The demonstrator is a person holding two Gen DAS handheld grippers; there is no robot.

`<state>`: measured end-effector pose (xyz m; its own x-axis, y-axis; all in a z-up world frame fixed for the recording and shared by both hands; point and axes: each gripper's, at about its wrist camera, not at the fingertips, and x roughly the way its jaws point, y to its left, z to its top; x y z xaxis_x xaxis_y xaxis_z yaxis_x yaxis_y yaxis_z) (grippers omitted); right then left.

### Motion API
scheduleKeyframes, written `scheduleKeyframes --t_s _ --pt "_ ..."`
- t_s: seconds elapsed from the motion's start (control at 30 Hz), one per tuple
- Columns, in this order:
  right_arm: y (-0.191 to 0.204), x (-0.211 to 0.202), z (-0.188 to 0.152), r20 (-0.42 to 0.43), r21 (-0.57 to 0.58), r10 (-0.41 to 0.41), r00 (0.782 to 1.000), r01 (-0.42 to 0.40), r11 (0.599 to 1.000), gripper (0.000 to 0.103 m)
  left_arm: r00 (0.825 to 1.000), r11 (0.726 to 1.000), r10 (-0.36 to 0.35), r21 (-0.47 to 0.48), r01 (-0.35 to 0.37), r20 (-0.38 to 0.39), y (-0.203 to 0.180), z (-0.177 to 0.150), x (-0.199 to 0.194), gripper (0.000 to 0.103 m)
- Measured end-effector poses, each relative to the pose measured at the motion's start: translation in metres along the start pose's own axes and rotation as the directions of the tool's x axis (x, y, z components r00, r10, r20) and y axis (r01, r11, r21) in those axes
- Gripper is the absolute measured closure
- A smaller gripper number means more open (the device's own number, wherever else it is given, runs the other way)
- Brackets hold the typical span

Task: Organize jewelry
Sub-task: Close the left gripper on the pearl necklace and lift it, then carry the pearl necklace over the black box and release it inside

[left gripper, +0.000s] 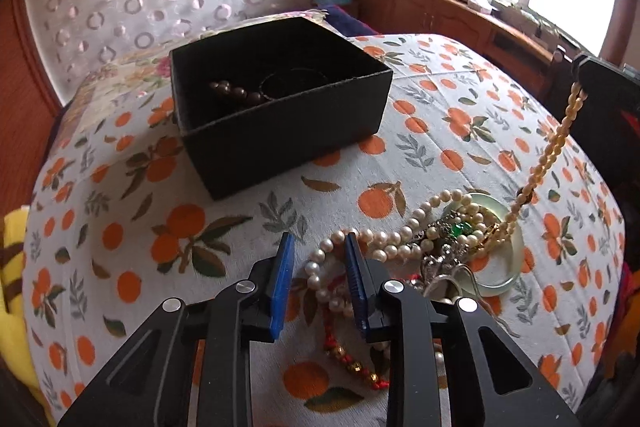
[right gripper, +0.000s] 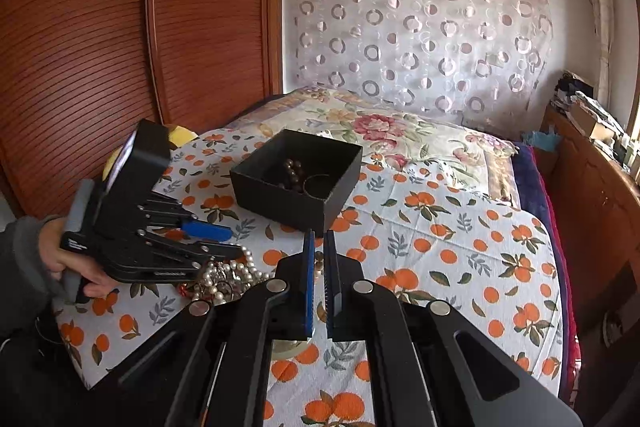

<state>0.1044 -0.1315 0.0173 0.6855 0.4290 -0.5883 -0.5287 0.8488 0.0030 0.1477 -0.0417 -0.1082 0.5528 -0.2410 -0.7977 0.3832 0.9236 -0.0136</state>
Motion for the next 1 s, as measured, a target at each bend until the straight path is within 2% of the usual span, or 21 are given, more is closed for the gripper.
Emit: scheduleKeyframes --t_s 0.03,0.1,0.13,0.33,0.47,0.73,1.0 --pt "0.000 0.000 0.001 0.002 0.000 0.002 1.000 -0.002 1.000 0.098 1.000 1.000 0.005 0.013 -0.005 0.003 -0.002 0.001 0.001 0.080" --pt "0.000 -0.001 0.003 0.008 0.001 0.003 1.000 -0.003 1.000 0.098 1.000 0.999 0.009 0.031 -0.009 0.015 -0.004 0.001 0.002 0.088" --pt "-0.001 -0.001 0.004 0.011 0.002 0.005 1.000 -0.005 1.000 0.098 1.000 1.000 0.000 0.031 -0.001 0.016 -0.004 0.001 0.003 0.096" --pt "0.000 -0.007 0.011 0.034 0.006 0.005 0.999 -0.005 1.000 0.098 0.999 1.000 0.020 -0.021 -0.020 0.029 -0.001 0.004 -0.003 0.097" --pt "0.003 -0.013 0.017 0.055 0.000 0.007 0.998 -0.007 1.000 0.098 0.994 0.998 0.017 -0.057 -0.010 0.112 0.001 0.013 -0.033 0.097" --pt "0.010 -0.027 0.036 0.100 -0.025 0.002 0.995 0.000 1.000 0.098 0.969 0.999 0.003 -0.053 0.010 0.246 -0.011 0.034 -0.095 0.097" --pt "0.011 -0.036 0.058 0.139 -0.046 -0.005 0.990 0.011 0.999 0.098 0.944 0.999 0.006 -0.043 0.009 0.331 -0.014 0.057 -0.130 0.097"
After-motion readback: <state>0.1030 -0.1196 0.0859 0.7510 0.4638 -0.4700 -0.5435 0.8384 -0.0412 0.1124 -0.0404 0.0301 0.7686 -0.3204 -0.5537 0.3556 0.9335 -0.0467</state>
